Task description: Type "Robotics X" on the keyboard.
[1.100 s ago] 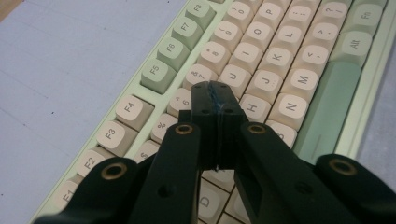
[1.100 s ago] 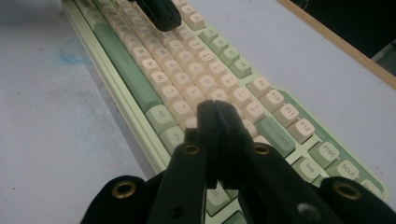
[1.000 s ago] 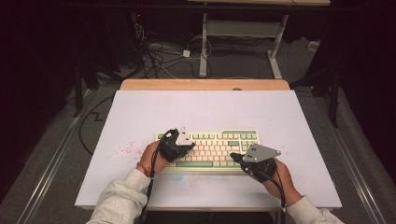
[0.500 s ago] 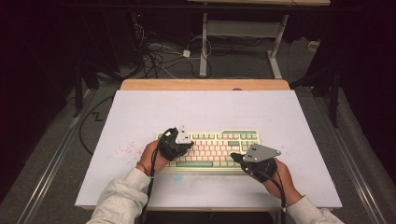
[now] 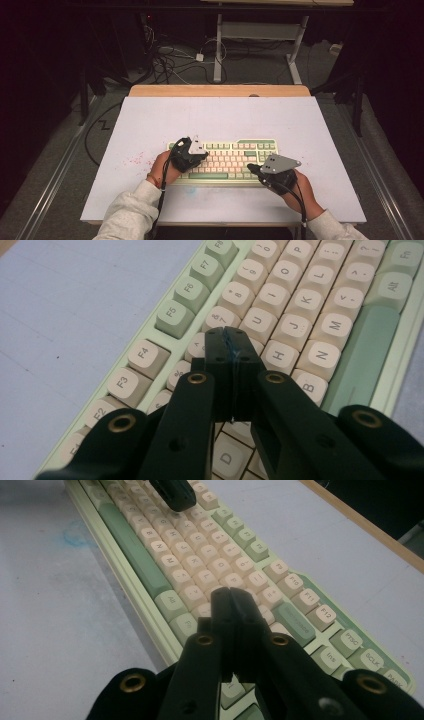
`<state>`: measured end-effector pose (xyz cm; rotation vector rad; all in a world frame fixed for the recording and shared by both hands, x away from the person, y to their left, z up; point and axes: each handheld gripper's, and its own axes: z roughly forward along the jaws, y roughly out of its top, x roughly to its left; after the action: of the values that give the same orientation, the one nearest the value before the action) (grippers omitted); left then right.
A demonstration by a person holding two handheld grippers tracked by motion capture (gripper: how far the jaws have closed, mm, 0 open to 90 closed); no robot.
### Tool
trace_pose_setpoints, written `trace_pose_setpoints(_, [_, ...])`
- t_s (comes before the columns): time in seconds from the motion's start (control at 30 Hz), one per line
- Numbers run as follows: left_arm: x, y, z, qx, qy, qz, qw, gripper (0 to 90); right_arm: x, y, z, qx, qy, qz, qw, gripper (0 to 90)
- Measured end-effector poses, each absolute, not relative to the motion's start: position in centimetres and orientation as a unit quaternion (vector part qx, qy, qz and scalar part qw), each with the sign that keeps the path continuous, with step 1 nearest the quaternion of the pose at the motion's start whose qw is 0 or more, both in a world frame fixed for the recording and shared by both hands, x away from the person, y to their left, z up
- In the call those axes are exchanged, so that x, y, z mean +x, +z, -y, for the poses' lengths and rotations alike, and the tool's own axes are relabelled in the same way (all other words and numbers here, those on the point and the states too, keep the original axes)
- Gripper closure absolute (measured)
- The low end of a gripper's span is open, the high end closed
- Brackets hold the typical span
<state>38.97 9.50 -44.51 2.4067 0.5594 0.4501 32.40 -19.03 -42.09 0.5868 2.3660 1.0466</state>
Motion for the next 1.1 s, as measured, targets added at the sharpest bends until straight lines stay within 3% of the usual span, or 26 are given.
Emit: trace_pose_setpoints(1.1, [36.8, -42.3, -11.5, 0.880, 0.221, -0.209, 0.366, 87.6, 32.4, -41.4, 19.7, 0.221, 0.390, -0.857, 0.252, 90.0])
